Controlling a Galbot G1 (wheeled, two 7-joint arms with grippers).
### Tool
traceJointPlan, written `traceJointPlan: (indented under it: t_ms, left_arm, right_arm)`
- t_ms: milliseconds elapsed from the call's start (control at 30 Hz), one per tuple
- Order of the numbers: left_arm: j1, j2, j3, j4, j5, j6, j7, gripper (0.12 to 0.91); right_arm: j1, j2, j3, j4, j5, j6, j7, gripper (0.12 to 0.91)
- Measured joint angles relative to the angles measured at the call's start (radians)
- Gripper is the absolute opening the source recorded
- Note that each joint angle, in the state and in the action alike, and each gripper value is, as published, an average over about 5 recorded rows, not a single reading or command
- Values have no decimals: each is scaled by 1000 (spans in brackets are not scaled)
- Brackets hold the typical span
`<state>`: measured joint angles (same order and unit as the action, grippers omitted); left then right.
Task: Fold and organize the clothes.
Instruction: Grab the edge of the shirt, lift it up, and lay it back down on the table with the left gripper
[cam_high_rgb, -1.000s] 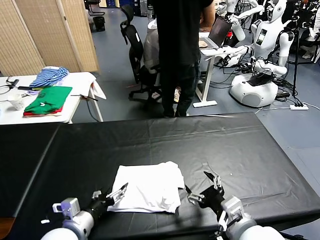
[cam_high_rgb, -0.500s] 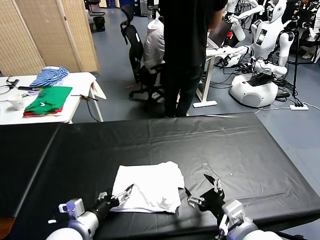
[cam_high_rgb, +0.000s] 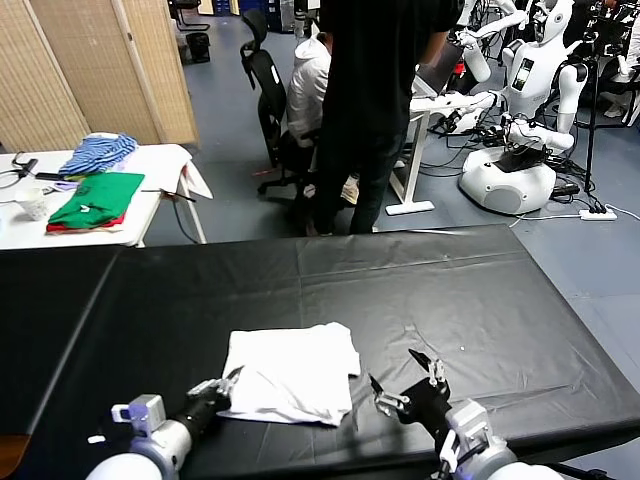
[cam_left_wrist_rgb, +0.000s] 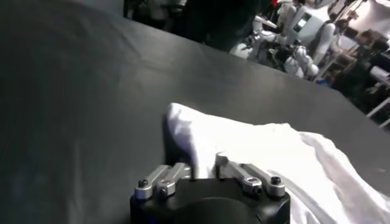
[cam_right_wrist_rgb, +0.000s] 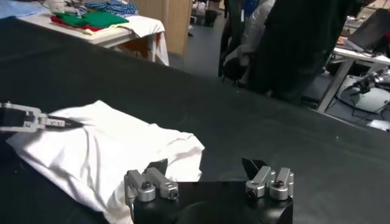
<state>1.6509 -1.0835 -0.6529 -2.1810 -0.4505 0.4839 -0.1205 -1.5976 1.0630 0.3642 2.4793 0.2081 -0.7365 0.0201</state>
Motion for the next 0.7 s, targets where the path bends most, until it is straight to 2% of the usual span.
traceJointPlan:
  t_ms: [200, 333, 433, 533, 700]
  left_arm:
    - [3, 57, -123, -10, 161, -16, -11, 177]
    - [21, 76, -165, -35, 218, 17, 1, 177]
    - [43, 69, -157, -61, 248, 46, 7, 177]
    - [58, 54, -127, -90, 256, 54, 13, 177]
    - [40, 45, -50, -111, 221, 29, 20, 177]
  right_arm:
    - [3, 4, -3, -3, 5, 0, 1, 907]
    - [1, 10, -4, -7, 5, 0, 5, 907]
    - [-6, 14, -2, -8, 5, 0, 9, 907]
    - [-14, 19, 2, -8, 5, 0, 13, 907]
    - [-31, 34, 0, -7, 2, 0, 19, 907]
